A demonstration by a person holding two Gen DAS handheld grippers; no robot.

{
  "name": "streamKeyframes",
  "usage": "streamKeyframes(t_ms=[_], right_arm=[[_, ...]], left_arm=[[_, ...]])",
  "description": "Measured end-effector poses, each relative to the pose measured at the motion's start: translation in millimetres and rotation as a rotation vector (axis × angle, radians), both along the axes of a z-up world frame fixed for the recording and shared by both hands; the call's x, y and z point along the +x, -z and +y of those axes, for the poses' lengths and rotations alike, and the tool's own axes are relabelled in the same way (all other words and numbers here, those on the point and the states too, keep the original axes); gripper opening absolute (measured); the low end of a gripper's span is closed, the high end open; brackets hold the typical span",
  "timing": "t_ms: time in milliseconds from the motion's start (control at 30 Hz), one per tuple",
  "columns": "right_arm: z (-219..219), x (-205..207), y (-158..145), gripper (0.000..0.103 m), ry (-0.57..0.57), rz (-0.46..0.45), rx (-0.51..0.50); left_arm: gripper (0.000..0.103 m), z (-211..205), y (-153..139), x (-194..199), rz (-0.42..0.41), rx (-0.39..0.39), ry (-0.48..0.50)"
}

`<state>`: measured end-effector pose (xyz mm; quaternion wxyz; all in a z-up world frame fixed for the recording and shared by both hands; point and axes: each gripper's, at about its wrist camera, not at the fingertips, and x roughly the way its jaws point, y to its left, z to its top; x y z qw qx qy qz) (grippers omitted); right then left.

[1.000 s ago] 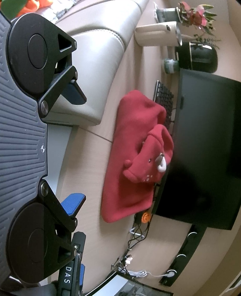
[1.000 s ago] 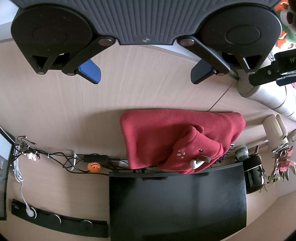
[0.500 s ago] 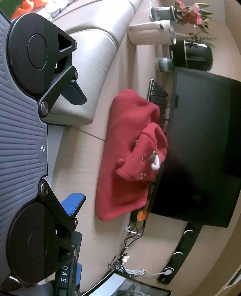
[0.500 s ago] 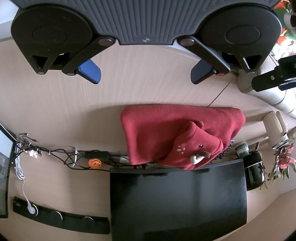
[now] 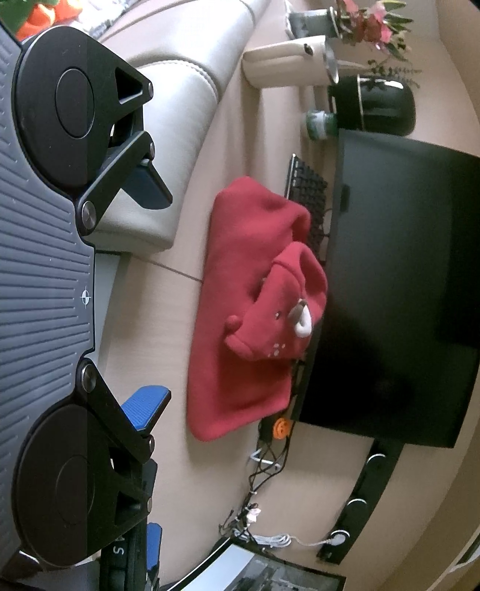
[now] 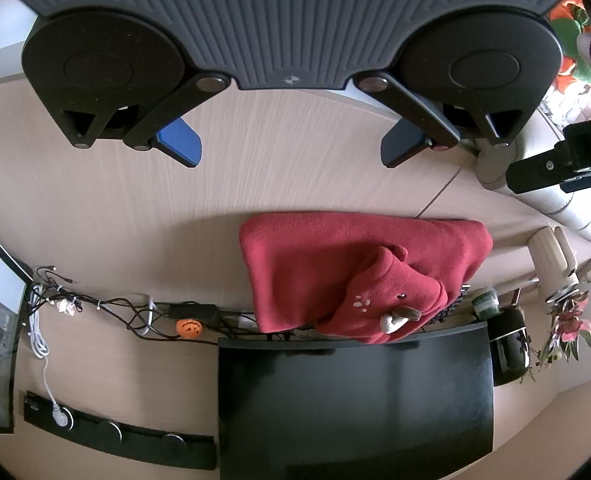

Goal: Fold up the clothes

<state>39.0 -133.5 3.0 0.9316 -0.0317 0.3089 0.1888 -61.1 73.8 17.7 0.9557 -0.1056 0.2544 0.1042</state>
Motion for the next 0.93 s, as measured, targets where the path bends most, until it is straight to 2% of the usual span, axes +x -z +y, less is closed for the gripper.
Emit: streamKeyframes(t_ms=[500, 800, 933], right_arm=[[4.3, 12.4, 6.6, 0.103, -0.002, 0.018, -0.004], [8.6, 31.1, 9.6, 0.103, 0.007, 0.017, -0.016], [13.9, 49.2, 12.1, 0.103, 0.009, 0.005, -0.054]], left_arm=[[0.103, 2.6, -7.4, 11.8, -0.012, 0.007, -0.001], [0.103, 10.2, 0.6, 28.7, 0.047, 0.022, -0.002], [0.103, 18.5, 4.4, 38.7, 0.044, 0.032, 0.004]])
